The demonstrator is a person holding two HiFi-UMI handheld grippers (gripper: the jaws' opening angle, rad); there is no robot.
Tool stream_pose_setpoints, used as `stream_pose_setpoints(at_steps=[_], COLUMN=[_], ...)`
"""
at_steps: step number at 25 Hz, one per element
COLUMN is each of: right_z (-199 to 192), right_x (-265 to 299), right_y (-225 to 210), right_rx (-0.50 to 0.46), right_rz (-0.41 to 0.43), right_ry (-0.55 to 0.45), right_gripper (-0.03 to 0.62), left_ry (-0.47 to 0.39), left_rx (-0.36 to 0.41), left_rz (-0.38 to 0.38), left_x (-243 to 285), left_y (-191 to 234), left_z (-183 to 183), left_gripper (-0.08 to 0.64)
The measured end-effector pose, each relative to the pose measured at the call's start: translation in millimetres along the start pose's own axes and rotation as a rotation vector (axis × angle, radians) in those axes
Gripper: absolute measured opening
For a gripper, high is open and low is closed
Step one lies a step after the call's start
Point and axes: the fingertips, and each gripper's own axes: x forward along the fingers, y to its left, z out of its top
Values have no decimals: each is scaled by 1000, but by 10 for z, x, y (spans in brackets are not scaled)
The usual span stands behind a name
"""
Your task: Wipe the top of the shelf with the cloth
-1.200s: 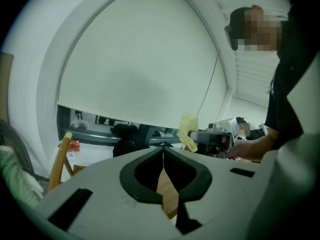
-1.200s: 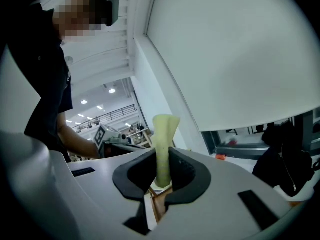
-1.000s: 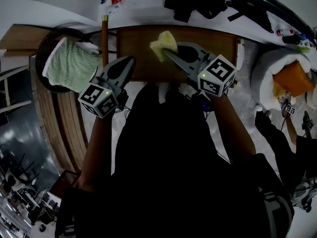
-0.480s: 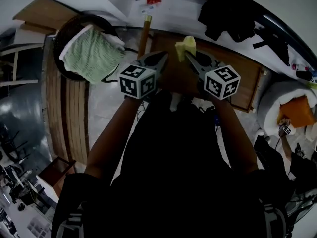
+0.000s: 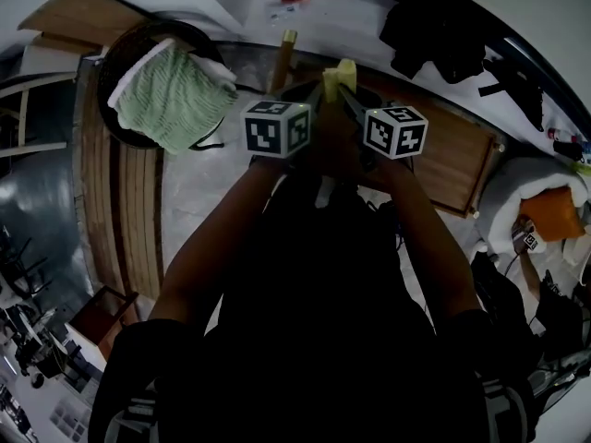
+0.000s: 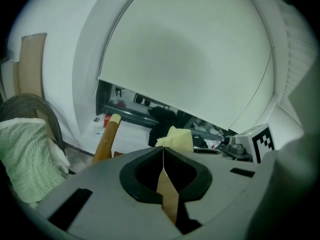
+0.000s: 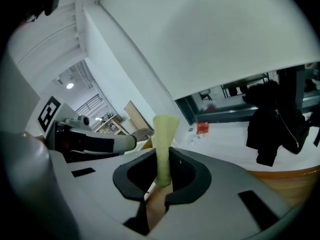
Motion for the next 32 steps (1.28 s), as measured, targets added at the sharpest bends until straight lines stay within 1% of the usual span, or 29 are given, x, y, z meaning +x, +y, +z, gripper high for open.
stream_pose_setpoints(at_steps=[4, 11, 16, 19, 22, 26, 32], right_z=[-97, -401, -598, -643, -716, -849, -906], right_x=[223, 620, 901, 1019, 1147, 1270, 1365], right_y=[-148, -330, -454, -558, -571, -515, -578], right_rx=[46, 68, 105, 156, 194, 192, 174], right_rz=[-41, -64, -62, -79, -68, -40, -69], right_ry=[35, 138, 186, 193, 206, 235, 264], right_gripper=[48, 48, 48, 48, 48, 48, 48], left_ry=[45, 88, 79, 70, 73, 83, 103], left_rx=[-44, -81, -117, -143, -162, -172, -174], left_rz=[43, 111, 161, 181, 192, 216, 239], left_x=[94, 310, 356, 338, 326, 341, 393], left_y=[181, 324, 399, 438, 490, 544, 591], left_z=[-116, -305, -326, -319, -336, -407, -484], left_gripper=[12, 12, 12, 12, 12, 12, 12])
